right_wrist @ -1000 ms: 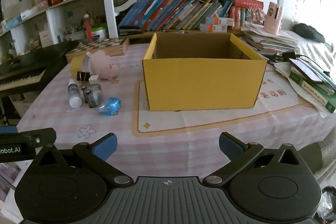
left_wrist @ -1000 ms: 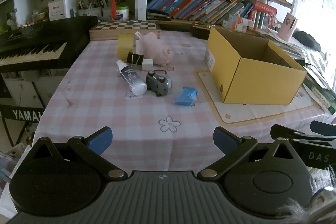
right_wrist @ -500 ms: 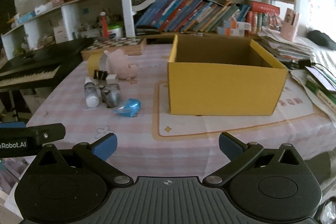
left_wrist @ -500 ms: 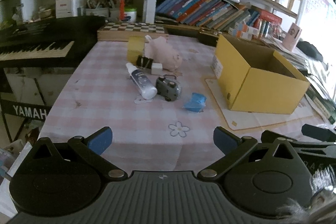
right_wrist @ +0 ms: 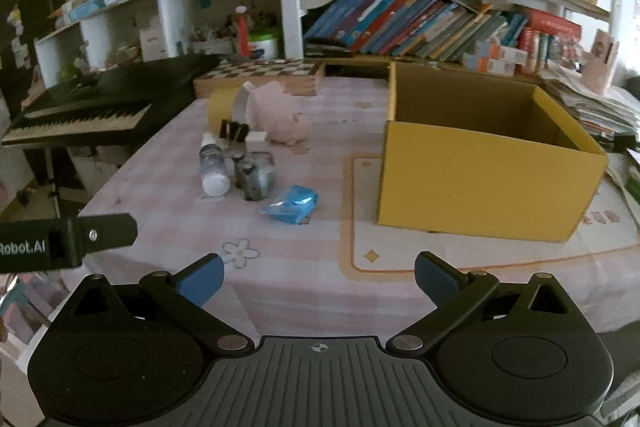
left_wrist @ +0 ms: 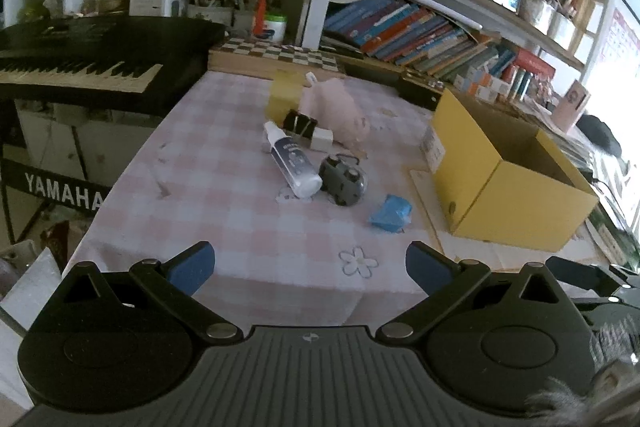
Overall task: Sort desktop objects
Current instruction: 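Grasp the white spray bottle with the left tool while the right tool grasps the blue cloth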
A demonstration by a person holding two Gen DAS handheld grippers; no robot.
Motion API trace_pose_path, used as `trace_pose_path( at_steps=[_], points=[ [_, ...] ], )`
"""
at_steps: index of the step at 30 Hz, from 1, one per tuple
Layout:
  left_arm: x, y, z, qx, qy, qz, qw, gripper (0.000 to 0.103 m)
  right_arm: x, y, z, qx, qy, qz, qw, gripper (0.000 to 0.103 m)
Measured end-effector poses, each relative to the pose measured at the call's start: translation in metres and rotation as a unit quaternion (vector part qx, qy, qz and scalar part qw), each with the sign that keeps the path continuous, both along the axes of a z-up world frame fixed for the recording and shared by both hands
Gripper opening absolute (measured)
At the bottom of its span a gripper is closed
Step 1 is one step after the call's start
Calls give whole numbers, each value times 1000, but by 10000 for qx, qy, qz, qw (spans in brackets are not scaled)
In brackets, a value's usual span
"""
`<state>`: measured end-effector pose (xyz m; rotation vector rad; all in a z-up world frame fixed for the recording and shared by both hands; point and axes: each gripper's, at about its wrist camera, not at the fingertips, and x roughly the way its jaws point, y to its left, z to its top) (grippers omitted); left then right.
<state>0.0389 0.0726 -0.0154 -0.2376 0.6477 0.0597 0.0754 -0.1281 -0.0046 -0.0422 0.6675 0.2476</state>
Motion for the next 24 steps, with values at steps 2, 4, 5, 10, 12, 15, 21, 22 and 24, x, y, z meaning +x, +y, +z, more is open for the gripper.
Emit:
trace_pose_path(
  at_steps=[2, 4, 5, 10, 12, 15, 21, 22, 24],
  points=[
    [4, 1, -1, -1, -12, 39, 10000, 101, 6, 3, -1, 2, 11, 70, 10000, 101],
    [10, 2, -2, 20, -18, 71, 10000, 101, 13, 5, -3, 3, 29, 139, 9999, 101],
    [13, 4, -2, 21, -6, 109, 9999, 101, 17, 7, -4, -14, 52, 207, 9998, 100],
    [34, 11, -5, -23, 62, 237, 9997, 99, 35, 17, -8, -95, 86, 491, 9987, 95],
    [43, 12, -7, -9, 91, 248, 9996, 97, 42, 20, -12, -136, 131, 592, 9981, 93],
    [57, 15, -9, -15, 177, 294, 9994, 92, 53, 24, -17, -183, 186, 690, 9973, 92],
    [90, 18, -12, 29, 281, 353, 9990, 91, 77, 28, -25, -160, 288, 814, 9961, 92],
    [96, 18, -12, 42, 276, 348, 9990, 91, 81, 29, -26, -163, 304, 837, 9959, 92],
    [107, 17, -12, 67, 265, 333, 9991, 91, 89, 30, -29, -174, 328, 890, 9953, 92]
  ],
)
